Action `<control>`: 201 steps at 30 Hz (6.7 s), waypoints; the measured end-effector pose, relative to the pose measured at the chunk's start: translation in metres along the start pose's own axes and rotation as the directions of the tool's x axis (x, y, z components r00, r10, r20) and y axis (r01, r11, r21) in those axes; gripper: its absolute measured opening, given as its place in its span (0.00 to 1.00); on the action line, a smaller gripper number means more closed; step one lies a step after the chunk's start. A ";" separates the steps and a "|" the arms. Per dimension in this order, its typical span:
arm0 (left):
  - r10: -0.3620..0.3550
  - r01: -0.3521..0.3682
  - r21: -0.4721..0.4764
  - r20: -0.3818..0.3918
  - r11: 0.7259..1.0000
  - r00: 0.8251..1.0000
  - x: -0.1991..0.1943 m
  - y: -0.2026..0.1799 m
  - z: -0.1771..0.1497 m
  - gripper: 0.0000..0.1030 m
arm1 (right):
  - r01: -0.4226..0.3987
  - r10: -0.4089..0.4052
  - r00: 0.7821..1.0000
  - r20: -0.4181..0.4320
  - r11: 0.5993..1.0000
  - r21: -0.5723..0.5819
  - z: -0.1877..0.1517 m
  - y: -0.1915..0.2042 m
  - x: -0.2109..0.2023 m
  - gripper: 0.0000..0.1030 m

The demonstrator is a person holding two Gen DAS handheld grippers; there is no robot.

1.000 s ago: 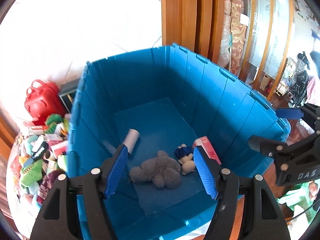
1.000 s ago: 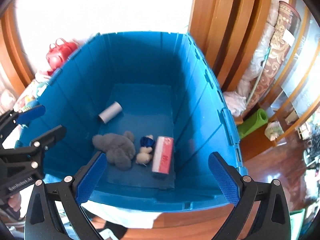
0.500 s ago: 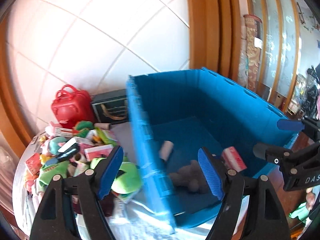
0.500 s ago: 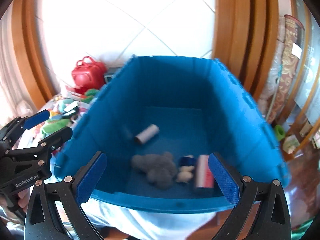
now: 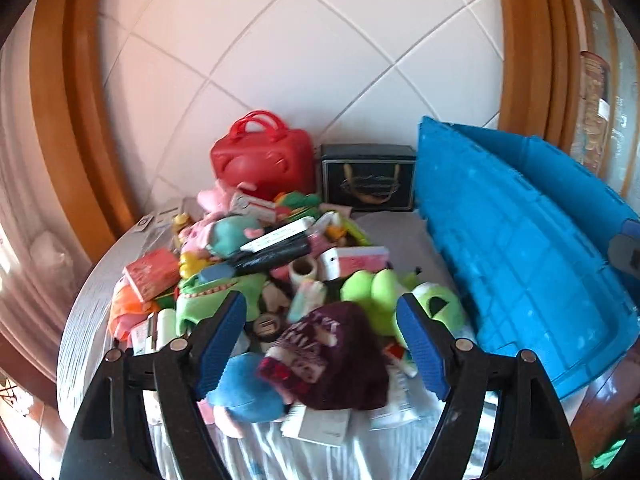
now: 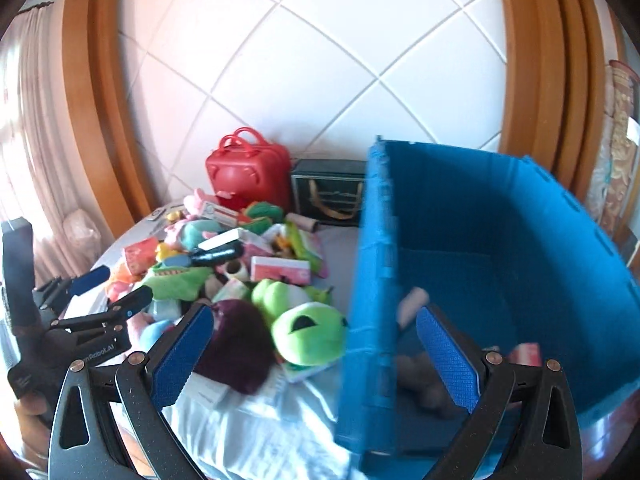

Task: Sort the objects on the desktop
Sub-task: 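Move both tools back from the crate to the pile, then grasp the pink Kotex pad pack with the left tool while the right tool grasps the maroon hat, then lift the Kotex pack and maroon hat toward the blue crate with both tools, then open both tools over the crate to drop the Kotex pack and hat, then move both tools back from the crate to the pile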

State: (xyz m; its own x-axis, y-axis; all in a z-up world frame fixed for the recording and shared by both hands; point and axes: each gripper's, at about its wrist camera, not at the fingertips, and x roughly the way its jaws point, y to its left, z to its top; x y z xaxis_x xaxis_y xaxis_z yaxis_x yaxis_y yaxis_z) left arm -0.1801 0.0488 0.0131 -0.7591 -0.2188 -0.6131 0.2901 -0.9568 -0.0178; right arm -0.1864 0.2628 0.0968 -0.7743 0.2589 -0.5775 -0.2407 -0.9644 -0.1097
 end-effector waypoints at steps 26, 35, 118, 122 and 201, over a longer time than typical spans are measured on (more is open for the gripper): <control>0.186 -0.299 -0.276 -0.371 0.913 0.910 0.170 0.364 -0.126 0.75 | 0.133 -0.025 0.916 -0.400 0.961 0.245 -0.079 0.096 0.219 1.00; 0.122 -0.263 -0.314 -0.406 0.912 0.906 0.218 0.371 -0.125 0.75 | 0.156 -0.034 0.887 -0.461 0.961 0.230 -0.083 0.118 0.246 1.00; -0.376 0.382 0.123 -0.072 0.916 0.924 0.034 -0.245 0.146 0.63 | 0.275 -0.292 0.945 0.150 0.953 0.126 0.118 -0.186 -0.132 0.09; -0.349 0.369 0.148 -0.142 0.918 0.926 0.046 -0.306 0.151 0.63 | 0.318 -0.324 0.945 0.050 0.943 0.096 0.101 -0.240 -0.102 0.09; 0.075 -0.079 -0.124 -0.037 0.989 0.996 -0.010 -0.057 0.011 0.79 | -0.148 0.150 0.987 0.064 0.988 -0.037 -0.008 -0.088 -0.016 1.00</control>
State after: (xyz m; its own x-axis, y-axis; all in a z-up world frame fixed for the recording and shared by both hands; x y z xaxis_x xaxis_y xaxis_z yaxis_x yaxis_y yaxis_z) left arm -0.1956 0.1036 0.0284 -0.7131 -0.2830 -0.6413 0.4196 -0.9052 -0.0671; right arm -0.1481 0.3433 0.1095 -0.8375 0.1140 -0.5344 -0.1018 -0.9934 -0.0525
